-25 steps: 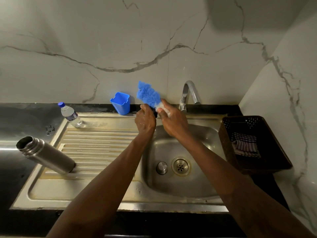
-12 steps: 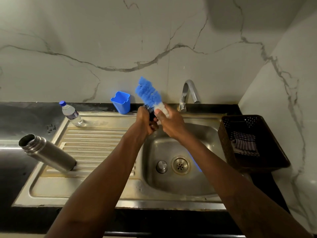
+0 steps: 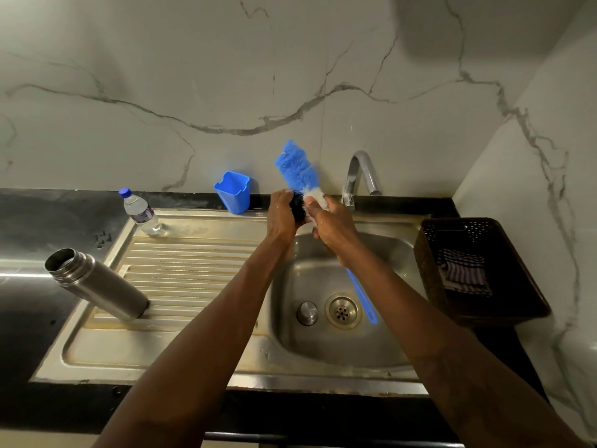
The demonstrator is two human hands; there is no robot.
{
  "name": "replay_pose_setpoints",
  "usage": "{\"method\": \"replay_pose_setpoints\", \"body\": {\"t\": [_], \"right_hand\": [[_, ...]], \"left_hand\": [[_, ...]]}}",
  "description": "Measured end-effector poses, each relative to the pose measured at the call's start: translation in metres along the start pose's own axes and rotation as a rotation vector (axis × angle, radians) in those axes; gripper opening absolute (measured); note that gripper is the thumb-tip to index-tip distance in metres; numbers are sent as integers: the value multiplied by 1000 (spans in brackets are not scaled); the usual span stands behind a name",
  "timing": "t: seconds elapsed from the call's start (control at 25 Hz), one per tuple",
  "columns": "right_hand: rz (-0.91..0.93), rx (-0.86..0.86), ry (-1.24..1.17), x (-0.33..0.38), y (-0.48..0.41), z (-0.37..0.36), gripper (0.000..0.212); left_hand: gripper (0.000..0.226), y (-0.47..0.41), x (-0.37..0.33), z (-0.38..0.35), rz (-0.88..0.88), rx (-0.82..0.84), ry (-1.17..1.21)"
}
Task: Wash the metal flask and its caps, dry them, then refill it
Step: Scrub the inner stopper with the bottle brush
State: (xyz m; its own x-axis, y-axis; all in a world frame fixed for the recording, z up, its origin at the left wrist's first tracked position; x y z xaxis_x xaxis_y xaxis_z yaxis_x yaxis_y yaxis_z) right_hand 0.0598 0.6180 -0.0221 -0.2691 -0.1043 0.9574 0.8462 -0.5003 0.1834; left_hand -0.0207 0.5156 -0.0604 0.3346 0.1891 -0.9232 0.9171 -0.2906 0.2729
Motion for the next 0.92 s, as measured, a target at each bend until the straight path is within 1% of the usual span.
{"method": "replay_pose_setpoints", "body": {"t": [0.08, 0.12, 0.16, 0.2, 0.24, 0.28, 0.32, 0.44, 0.48, 0.56, 0.6, 0.64, 0.72, 0.8, 0.88, 0.92], "right_hand": [[80, 20, 144, 12, -1, -1, 33], [124, 32, 241, 20, 2, -3, 33], [161, 35, 319, 26, 8, -5, 35], [189, 26, 354, 28, 14, -5, 37], [213, 8, 353, 27, 21, -4, 40], [238, -7, 339, 22, 27, -3, 42], [257, -14, 325, 18, 33, -2, 44], [259, -45, 333, 15, 31, 2, 46], [238, -59, 359, 20, 24, 5, 46], [215, -55, 417, 32, 10, 9, 48], [218, -46, 436, 37, 8, 12, 48], [222, -43, 451, 39, 9, 14, 49], [237, -50, 468, 36, 21, 14, 53], [264, -43, 466, 22, 37, 10, 56], [270, -54, 445, 12, 42, 11, 58], [258, -68, 434, 14, 36, 13, 57]], "left_hand": [[37, 5, 4, 0, 32, -63, 49], [36, 5, -1, 1, 16, -133, -23], [35, 2, -6, 5, -20, -201, -144], [31, 1, -17, 8, -66, -267, -324], [25, 0, -27, 10, -116, -316, -493], [23, -2, -34, 10, -156, -343, -604], [25, -5, -36, 9, -166, -341, -661], [40, 4, -28, 6, -130, -330, -651], [42, 11, -27, -2, -162, -302, -738], [36, 22, -33, -14, -273, -254, -893], [33, 24, -35, -18, -304, -239, -905], [32, 25, -37, -20, -312, -233, -892], [34, 11, -34, -16, -213, -244, -801], [37, -5, -22, -7, -46, -240, -607], [37, -5, 1, -6, 138, -203, -294], [37, -2, 10, -10, 199, -165, -160]]}}
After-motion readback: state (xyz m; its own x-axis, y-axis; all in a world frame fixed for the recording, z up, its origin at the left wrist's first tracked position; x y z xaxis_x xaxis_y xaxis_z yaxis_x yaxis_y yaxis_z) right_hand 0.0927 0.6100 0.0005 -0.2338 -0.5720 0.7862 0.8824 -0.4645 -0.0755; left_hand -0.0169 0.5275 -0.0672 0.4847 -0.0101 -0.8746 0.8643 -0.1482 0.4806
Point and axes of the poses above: each hand's wrist, its own y-axis away from the middle knuckle, its own z-axis out of the back of the hand, x = y × z, the point moved 8 cm from there along -y, towards the middle knuckle, and after that the axes turned 3 degrees about -y, right-handed, at the moved point
